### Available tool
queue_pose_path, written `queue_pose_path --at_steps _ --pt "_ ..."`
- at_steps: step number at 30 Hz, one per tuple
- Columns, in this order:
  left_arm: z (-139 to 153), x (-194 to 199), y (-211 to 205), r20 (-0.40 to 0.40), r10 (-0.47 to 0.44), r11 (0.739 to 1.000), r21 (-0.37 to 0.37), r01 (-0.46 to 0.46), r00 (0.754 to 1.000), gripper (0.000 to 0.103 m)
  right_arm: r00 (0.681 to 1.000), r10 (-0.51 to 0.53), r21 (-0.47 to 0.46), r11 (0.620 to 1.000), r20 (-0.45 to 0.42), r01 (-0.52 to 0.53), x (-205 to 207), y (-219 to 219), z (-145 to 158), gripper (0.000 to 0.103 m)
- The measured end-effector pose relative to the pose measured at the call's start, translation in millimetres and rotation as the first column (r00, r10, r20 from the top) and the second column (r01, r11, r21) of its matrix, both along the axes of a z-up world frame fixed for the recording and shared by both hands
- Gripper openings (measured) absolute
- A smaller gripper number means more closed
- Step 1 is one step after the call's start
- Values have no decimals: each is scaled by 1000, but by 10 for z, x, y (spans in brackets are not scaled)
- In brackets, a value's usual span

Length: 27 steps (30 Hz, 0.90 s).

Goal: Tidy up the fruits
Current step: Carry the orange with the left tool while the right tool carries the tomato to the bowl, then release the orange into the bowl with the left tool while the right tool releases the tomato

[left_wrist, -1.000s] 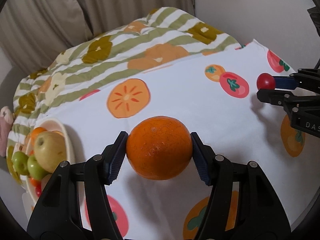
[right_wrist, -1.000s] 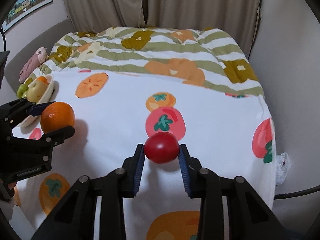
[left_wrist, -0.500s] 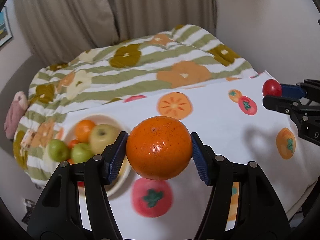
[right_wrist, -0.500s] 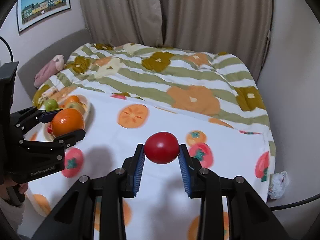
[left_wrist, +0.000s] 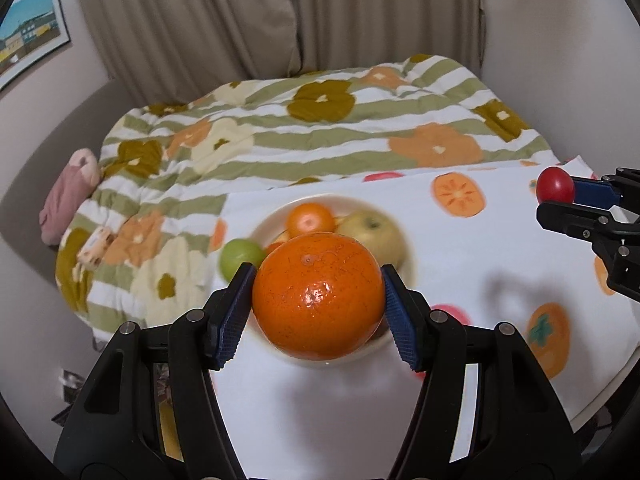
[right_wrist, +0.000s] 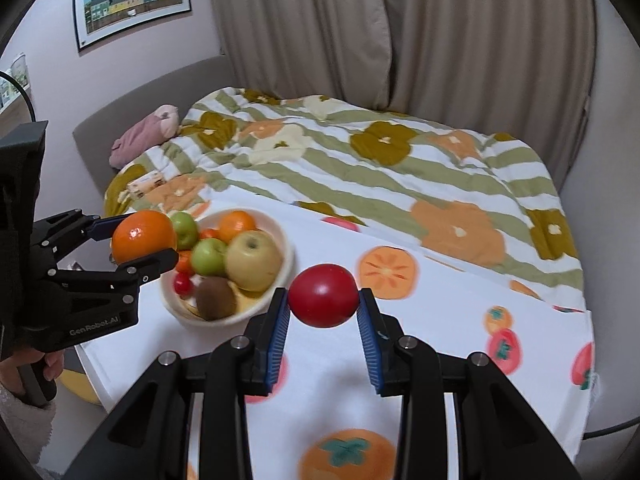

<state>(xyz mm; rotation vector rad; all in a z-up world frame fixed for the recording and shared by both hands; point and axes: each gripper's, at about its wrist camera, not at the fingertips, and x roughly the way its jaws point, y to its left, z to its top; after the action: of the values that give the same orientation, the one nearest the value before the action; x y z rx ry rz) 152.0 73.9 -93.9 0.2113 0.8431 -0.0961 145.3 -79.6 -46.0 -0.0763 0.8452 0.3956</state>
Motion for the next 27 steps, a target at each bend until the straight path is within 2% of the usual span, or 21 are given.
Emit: queue_pose_path --at_steps 5,10,20,27 --pt "-205 75 358 -41 -4 1000 3 4 999 67 1000 11 6 1000 -23 -11 66 407 -143 32" --pt "-413 146 598 -73 -45 999 -1 45 996 67 998 3 3 1000 -56 -3 107 719 -315 32" --pt "-674 255 469 -80 -187 982 4 188 979 67 994 -56 -10 998 -99 55 195 958 -573 32" --pt "-748 230 385 -86 -230 973 -3 230 969 67 991 -84 -18 996 -108 83 228 984 -609 32"
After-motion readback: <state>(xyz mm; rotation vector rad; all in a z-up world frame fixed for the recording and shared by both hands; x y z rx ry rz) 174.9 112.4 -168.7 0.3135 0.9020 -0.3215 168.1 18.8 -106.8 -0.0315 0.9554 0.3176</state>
